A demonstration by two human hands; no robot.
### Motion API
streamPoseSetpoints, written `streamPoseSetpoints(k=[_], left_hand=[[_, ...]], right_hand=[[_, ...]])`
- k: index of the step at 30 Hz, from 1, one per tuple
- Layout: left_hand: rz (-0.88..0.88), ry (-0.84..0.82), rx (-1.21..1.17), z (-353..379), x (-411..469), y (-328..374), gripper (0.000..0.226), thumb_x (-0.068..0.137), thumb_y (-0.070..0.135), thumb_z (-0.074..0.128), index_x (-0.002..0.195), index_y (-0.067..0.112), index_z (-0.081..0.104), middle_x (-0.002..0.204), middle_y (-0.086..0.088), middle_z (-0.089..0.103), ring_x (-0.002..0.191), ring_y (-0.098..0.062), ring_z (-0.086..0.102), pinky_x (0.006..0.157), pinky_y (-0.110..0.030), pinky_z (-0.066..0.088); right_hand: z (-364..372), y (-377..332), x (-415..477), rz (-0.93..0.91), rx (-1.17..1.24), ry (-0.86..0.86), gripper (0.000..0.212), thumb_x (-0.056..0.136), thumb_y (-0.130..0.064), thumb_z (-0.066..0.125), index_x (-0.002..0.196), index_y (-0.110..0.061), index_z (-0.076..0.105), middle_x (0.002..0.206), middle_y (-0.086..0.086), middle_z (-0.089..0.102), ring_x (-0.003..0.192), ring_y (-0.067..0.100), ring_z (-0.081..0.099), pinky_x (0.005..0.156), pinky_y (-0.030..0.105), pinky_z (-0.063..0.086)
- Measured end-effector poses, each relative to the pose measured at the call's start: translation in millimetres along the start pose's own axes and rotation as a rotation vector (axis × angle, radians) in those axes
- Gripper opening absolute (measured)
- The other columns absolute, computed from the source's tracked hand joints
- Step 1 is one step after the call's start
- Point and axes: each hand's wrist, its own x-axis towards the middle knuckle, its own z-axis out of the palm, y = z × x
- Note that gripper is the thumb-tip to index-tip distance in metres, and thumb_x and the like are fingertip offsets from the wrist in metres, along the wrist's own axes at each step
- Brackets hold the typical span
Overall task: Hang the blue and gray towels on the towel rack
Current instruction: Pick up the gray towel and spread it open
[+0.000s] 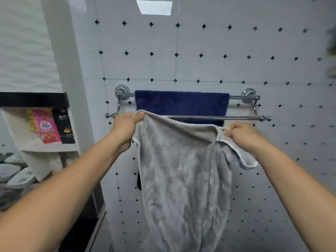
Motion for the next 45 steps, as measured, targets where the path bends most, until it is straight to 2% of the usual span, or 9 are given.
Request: streamPoseSetpoints(k=[3,7,11,16,20,25,30,37,45], left_hand=[[-0.104,0.121,-0.079,-4,4,0,0.022,0.09,0.013,0.062,0.07,0.017,0.057,0.053,0.007,0.066,0.046,-0.009,0.062,0.043,-0.018,0.044],[-0.267,0.272,-0.113,-48,15,-4,0.014,0.09,0.012,0.058,0.101,0.017,0.063,0.091,-0.001,0.064,0.064,-0.014,0.058,0.05,-0.027,0.049],[-0.366,0.199,-0.069,-79,16,2,0.009,0.091,0.009,0.054,0.085,0.012,0.06,0.083,-0.005,0.071,0.058,-0.015,0.064,0.051,-0.028,0.052],[-0.455,0.056,-0.021,-99,14,11,0.014,0.095,0.011,0.049,0.094,0.004,0.061,0.069,-0.009,0.073,0.06,-0.021,0.071,0.085,-0.04,0.051],[-0.476,0.015,0.026,-102,12,16,0.021,0.097,0.014,0.047,0.089,0.002,0.062,0.068,-0.011,0.073,0.062,-0.024,0.071,0.082,-0.042,0.051],[-0.518,0.053,0.012,-113,17,18,0.025,0.098,0.018,0.044,0.089,0.001,0.059,0.085,-0.012,0.068,0.076,-0.027,0.068,0.082,-0.044,0.049],[-0.515,0.051,0.018,-128,21,17,0.029,0.099,0.019,0.041,0.118,0.002,0.055,0.111,-0.015,0.061,0.116,-0.031,0.054,0.107,-0.047,0.038],[-0.623,-0.018,-0.026,-101,19,7,0.027,0.097,0.021,0.046,0.092,-0.002,0.06,0.082,-0.015,0.066,0.076,-0.028,0.063,0.07,-0.044,0.059],[-0.46,-0.208,-0.203,-8,-24,-6,0.021,0.093,0.019,0.061,0.094,-0.001,0.066,0.078,-0.016,0.072,0.069,-0.026,0.071,0.064,-0.036,0.059]], right_hand=[[-11,30,3,0.14,0.136,0.0,0.029,0.089,0.009,0.048,0.077,-0.017,0.054,0.071,0.007,0.054,0.058,0.018,0.048,0.045,0.022,0.041],[-44,72,4,0.367,0.342,0.027,0.031,0.088,0.011,0.042,0.07,-0.01,0.056,0.056,0.006,0.06,0.049,0.018,0.055,0.04,0.018,0.047],[-72,101,8,0.527,0.386,0.076,0.028,0.09,0.011,0.038,0.081,0.001,0.062,0.08,0.009,0.069,0.07,0.021,0.066,0.048,0.029,0.058],[-73,119,13,0.415,-0.077,0.039,0.018,0.094,0.006,0.045,0.096,0.003,0.063,0.08,0.02,0.059,0.061,0.029,0.063,0.054,0.033,0.06],[-59,114,4,0.302,-0.601,0.08,0.008,0.081,-0.004,0.062,0.078,-0.002,0.069,0.082,0.018,0.067,0.076,0.029,0.059,0.069,0.029,0.046],[-42,105,10,0.286,-0.607,0.065,0.038,0.085,-0.031,0.067,0.058,-0.008,0.052,0.057,0.011,0.058,0.055,0.024,0.055,0.055,0.029,0.04],[-30,90,9,0.306,-0.579,0.067,0.037,0.082,-0.041,0.068,0.068,-0.008,0.06,0.074,0.01,0.061,0.077,0.031,0.06,0.062,0.032,0.047],[10,58,-1,0.331,-0.249,-0.122,0.028,0.088,-0.032,0.061,0.078,-0.007,0.056,0.04,0.006,0.054,0.028,0.016,0.033,0.042,0.016,0.024],[78,-25,-36,0.105,0.055,-0.332,0.033,0.082,-0.042,0.071,0.061,-0.018,0.063,0.056,-0.006,0.058,0.054,0.012,0.048,0.054,0.024,0.038]])
